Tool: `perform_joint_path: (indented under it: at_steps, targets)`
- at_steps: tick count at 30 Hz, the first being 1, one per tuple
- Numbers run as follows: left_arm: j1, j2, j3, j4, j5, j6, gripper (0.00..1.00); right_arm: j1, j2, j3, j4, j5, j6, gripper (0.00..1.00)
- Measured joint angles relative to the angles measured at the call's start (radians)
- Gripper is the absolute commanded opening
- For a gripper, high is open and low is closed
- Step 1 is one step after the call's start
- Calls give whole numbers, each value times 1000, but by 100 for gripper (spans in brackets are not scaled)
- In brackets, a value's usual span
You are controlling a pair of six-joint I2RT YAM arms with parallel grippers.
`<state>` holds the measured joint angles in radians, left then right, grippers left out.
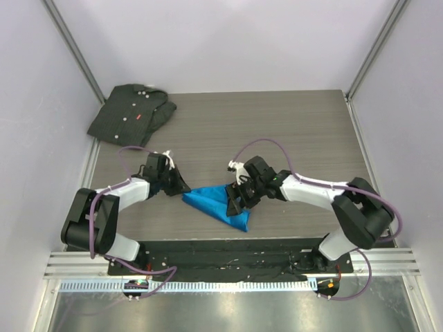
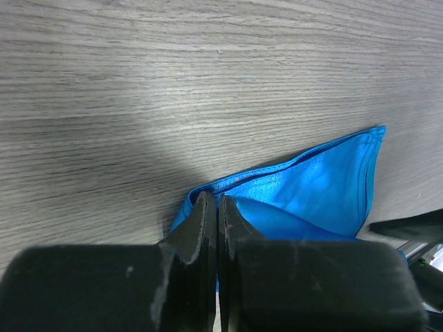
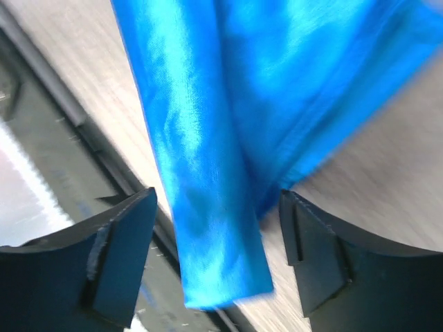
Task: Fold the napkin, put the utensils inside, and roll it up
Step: Roll the napkin with the utensil
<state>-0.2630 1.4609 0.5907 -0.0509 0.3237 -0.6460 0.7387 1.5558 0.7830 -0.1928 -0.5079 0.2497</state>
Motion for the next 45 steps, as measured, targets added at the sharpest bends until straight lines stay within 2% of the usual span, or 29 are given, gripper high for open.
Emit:
perform_joint_path:
  at_steps: [6,12,19,24,28,29,33,35,36,38,39,41,42,45]
  targets:
    - [-5,10,19,-27,-2,0,0,122,-155,52,-77,291,-113,85]
    - [-6,16,32,-48,-6,-1,0,332,-92,122,-38,543,-244,86]
    - [-8,17,39,-64,-7,-1,0,399,103,180,24,647,-353,86]
    - [-8,23,48,-75,-6,-1,0,403,155,196,42,660,-399,85]
    - [-8,24,49,-78,-6,-1,0,405,190,211,64,660,-420,73]
    - [-8,25,50,-79,-6,-1,0,405,197,212,66,659,-423,64]
    - [-8,26,53,-85,-5,-1,1,405,212,212,71,656,-420,46]
    - [-8,26,55,-89,-5,-1,14,405,212,211,72,652,-413,38]
    - [-8,26,57,-93,-5,-2,30,405,212,208,75,648,-408,32]
    - [-8,24,60,-104,-2,-10,45,405,211,196,90,638,-393,28]
    - [-8,18,65,-109,-2,-4,58,405,210,190,100,636,-388,26]
    - [-10,1,76,-133,-13,-9,68,403,202,172,126,626,-372,25]
    - [-11,-11,82,-145,-23,-11,77,402,197,159,143,620,-364,25]
    - [-12,-69,89,-187,-80,-18,83,391,170,108,197,573,-330,24]
